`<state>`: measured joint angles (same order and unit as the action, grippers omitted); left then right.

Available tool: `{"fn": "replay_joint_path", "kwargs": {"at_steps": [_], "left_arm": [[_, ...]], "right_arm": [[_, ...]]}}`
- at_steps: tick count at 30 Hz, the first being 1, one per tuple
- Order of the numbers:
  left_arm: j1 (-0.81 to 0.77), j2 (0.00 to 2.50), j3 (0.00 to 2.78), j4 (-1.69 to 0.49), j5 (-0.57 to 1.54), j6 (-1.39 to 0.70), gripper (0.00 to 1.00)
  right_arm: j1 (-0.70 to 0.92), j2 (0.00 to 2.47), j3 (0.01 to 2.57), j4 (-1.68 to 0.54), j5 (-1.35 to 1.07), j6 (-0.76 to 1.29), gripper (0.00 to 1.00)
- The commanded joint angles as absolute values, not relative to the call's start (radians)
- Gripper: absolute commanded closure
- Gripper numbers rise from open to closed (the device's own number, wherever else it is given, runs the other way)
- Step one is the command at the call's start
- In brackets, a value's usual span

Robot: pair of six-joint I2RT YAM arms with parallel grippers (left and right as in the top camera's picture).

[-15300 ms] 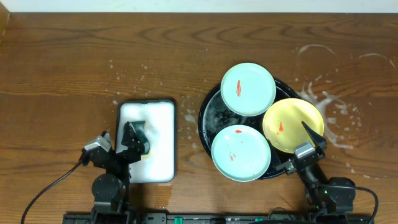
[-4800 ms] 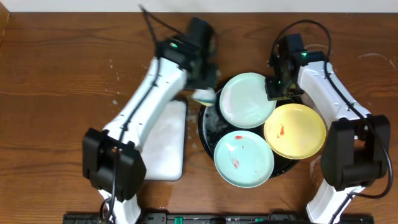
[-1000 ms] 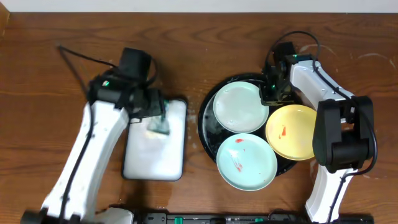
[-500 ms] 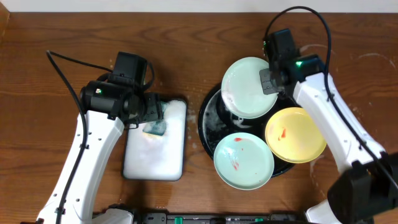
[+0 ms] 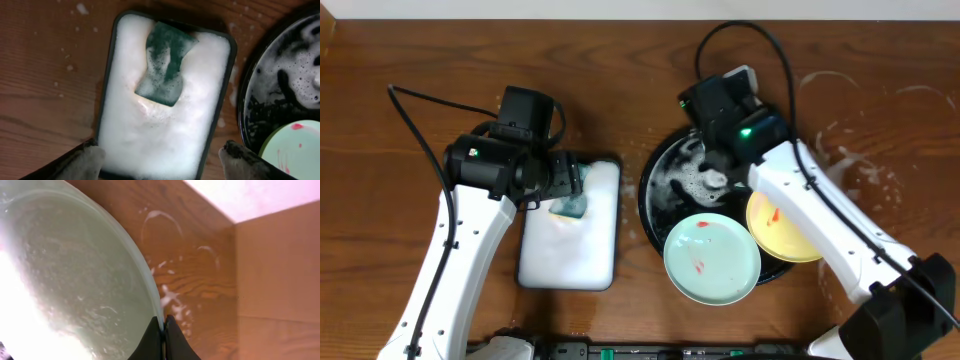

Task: Clean dirty plates on tray and stack at the side
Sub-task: 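Lift the green plate with the right gripper and tilt it upward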

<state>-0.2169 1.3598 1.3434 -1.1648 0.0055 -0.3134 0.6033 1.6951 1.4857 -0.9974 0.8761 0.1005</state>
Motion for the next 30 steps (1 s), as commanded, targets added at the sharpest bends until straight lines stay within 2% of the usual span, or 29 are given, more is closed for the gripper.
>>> {"fn": "replay_joint_path", "kwargs": {"at_steps": [1,10,16,20,30], "left_arm": [[-0.214,1.35,1.343,-1.169,-0.015,-0.308,0.18],[-0.214,1.35,1.343,-1.169,-0.015,-0.308,0.18],[-0.214,1.35,1.343,-1.169,-0.015,-0.308,0.18],[-0.214,1.35,1.343,-1.169,-0.015,-0.308,0.18],[-0.214,1.35,1.343,-1.169,-0.015,-0.308,0.18]], "right_arm": [[0.653,1.692,1.492,-1.011,0.995,0.047,0.99],[0.736,1.692,1.492,-1.023,1.13,0.043,0.99],[0.74,1.692,1.492,-1.034,1.128,0.02,0.99],[0.739,1.692,1.492,-1.036,1.093,-0.094,0.99],[0.737,1.695,1.492,-1.021,1.082,-0.136,0.99]]}}
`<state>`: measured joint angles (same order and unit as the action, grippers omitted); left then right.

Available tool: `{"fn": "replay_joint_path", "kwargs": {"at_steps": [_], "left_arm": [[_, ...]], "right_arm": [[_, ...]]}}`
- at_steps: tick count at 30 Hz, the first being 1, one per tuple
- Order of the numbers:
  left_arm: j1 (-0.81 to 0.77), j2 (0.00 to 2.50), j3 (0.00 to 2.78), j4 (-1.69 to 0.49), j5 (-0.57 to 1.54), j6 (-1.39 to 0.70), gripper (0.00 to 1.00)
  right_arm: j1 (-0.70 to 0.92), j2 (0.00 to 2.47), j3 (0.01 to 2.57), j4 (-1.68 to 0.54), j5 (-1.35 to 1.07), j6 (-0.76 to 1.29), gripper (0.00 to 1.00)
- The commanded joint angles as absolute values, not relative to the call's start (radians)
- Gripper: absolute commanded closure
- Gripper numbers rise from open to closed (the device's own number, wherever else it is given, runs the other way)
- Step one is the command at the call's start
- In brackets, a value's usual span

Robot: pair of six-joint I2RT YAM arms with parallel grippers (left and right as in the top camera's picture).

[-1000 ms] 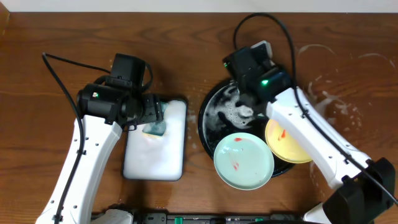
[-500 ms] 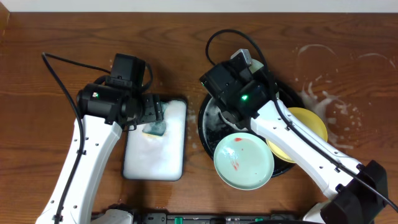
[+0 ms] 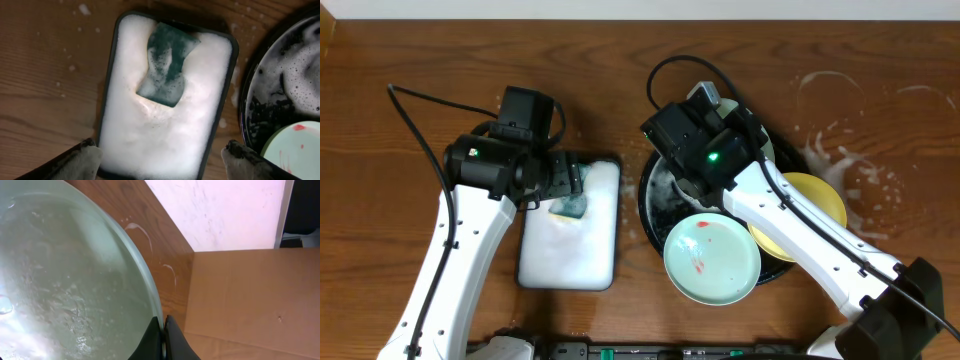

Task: Clean dirty plates on tray and stack at the side
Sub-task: 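Lift the green plate with the right gripper and tilt it upward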

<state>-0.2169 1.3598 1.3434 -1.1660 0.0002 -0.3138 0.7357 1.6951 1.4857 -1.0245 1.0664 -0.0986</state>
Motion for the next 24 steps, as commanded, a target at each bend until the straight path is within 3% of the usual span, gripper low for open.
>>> {"fn": "replay_joint_path", "kwargs": {"at_steps": [1,24], "left_arm": [[-0.214,1.35,1.343,-1.169,-0.015,-0.308,0.18],[-0.214,1.35,1.343,-1.169,-0.015,-0.308,0.17]], "right_arm": [[0.737,1.695,1.492,-1.021,1.069,-0.157,0.99],[0.732,1.695,1.492,-0.969,1.042,-0.2,0.99]]}}
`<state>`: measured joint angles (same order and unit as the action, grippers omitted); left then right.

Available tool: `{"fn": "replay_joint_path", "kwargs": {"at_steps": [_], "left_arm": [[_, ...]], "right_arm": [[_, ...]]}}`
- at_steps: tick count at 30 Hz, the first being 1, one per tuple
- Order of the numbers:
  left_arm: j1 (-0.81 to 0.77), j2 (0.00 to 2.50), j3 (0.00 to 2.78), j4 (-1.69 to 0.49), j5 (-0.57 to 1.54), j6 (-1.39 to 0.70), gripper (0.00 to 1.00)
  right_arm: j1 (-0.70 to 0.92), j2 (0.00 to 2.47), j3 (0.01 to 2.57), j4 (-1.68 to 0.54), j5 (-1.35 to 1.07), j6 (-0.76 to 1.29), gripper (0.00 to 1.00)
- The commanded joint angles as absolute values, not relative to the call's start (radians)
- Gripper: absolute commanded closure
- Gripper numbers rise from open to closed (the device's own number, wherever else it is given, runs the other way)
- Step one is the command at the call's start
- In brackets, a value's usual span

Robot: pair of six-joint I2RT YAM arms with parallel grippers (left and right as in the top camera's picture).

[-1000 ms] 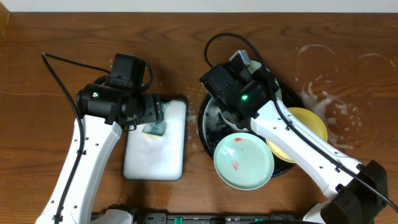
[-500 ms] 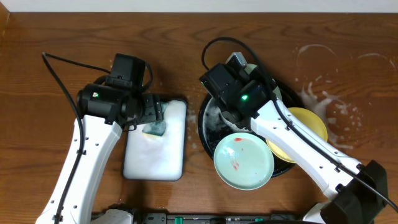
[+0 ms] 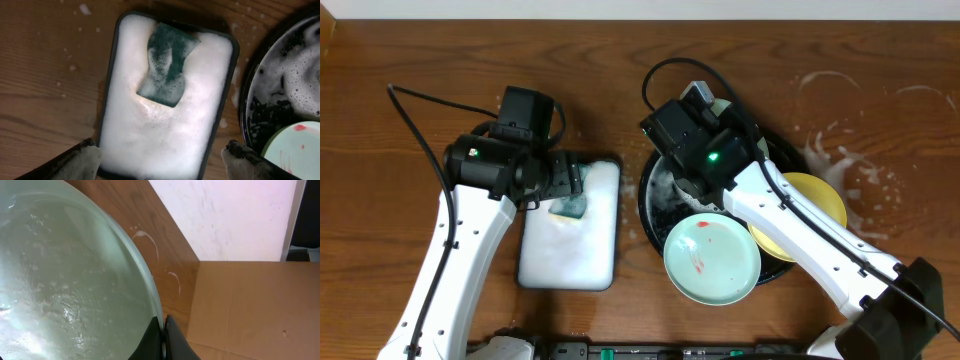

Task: Clean dirty plates on tray and stack at the side
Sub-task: 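Lift the green plate with the right gripper and tilt it upward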

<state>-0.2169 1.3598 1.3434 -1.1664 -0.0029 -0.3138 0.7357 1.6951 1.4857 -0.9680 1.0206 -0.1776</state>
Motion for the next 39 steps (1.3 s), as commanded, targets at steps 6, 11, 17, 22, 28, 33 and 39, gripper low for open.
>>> {"fn": "replay_joint_path", "kwargs": {"at_steps": [6,11,17,22,28,33,39], "left_arm": [[-0.214,1.35,1.343,-1.169,-0.015,-0.308,0.18],[-0.214,1.35,1.343,-1.169,-0.015,-0.308,0.18],[-0.214,1.35,1.343,-1.169,-0.015,-0.308,0.18],[-0.214,1.35,1.343,-1.169,-0.015,-0.308,0.17],[-0.214,1.35,1.343,-1.169,-0.015,-0.308,0.18],[-0.214,1.35,1.343,-1.169,-0.015,-0.308,0.17],[-0.214,1.35,1.343,-1.169,-0.015,-0.308,0.18]], "right_arm": [[0.727,1.695,1.492,-0.987,1.047,-0.3,0.99],[0.727,1.695,1.492,-0.979,1.077,-0.331,0.99],[0.73,1.695,1.492,-0.954,1.2,-0.373,0.99],[0.733,1.695,1.492,-0.954,1.197,-0.372,0.99],[0.733,1.695,1.492,-0.954,1.197,-0.372,0.99],[0.733,1.695,1.492,-0.953,1.196,-0.371,0.99],[0.734,1.695,1.492,-0.937,1.196,-0.371,0.99]]}}
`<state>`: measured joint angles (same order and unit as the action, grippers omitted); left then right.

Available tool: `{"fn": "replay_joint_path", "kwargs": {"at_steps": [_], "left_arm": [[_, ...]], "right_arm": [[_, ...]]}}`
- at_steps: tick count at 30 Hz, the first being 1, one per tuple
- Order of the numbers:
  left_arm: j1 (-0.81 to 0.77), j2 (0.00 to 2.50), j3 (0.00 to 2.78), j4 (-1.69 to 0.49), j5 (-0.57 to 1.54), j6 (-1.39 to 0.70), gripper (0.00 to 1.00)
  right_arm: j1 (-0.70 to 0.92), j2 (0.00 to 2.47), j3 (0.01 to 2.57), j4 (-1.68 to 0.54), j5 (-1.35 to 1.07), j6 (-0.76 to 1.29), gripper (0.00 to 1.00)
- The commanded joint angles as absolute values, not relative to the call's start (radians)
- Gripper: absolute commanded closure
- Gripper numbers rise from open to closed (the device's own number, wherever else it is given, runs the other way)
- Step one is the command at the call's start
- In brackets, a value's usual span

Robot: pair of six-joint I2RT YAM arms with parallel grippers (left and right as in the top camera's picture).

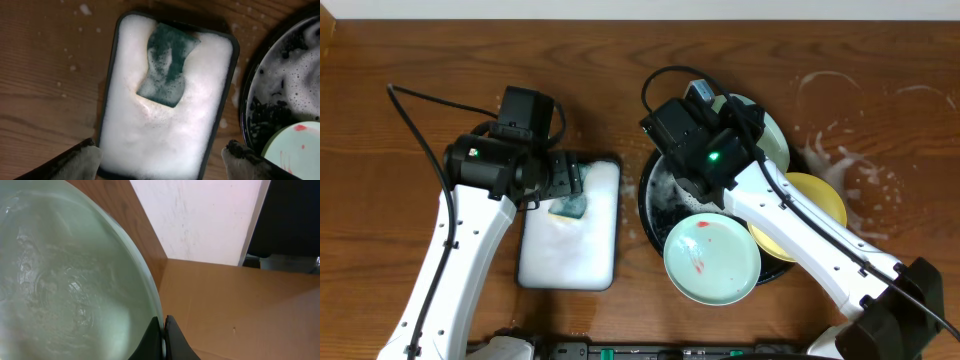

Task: Clean dirty plates on tray and stack at the side
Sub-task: 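Lift the green plate with the right gripper and tilt it upward, then carry the green plate right and set it at the table side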

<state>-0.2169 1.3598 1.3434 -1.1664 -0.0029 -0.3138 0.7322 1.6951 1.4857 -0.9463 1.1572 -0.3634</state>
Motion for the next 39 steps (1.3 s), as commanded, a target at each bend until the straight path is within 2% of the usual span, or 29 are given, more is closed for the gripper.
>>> {"fn": "replay_joint_path", "kwargs": {"at_steps": [1,9,13,17,28,31,35,39], "left_arm": [[-0.214,1.35,1.343,-1.169,-0.015,-0.308,0.18],[-0.214,1.35,1.343,-1.169,-0.015,-0.308,0.17],[-0.214,1.35,1.343,-1.169,-0.015,-0.308,0.17],[-0.214,1.35,1.343,-1.169,-0.015,-0.308,0.17],[-0.214,1.35,1.343,-1.169,-0.015,-0.308,0.17],[-0.214,1.35,1.343,-1.169,-0.015,-0.308,0.17],[-0.214,1.35,1.343,-1.169,-0.015,-0.308,0.17],[-0.214,1.35,1.343,-1.169,-0.015,-0.308,0.17]], "right_arm": [[0.734,1.695,1.492,-0.933,1.196,-0.371,0.99],[0.734,1.695,1.492,-0.919,1.196,-0.305,0.99],[0.719,1.695,1.492,-0.937,1.066,-0.083,0.99],[0.635,1.695,1.482,-0.968,0.867,0.123,0.99],[0.616,1.695,1.482,-1.06,0.877,0.121,0.99],[0.591,1.695,1.482,-1.057,0.867,0.197,0.99],[0.522,1.695,1.482,-1.053,0.638,0.339,0.99],[0.374,1.694,1.482,-1.025,0.331,0.355,0.99]]}}
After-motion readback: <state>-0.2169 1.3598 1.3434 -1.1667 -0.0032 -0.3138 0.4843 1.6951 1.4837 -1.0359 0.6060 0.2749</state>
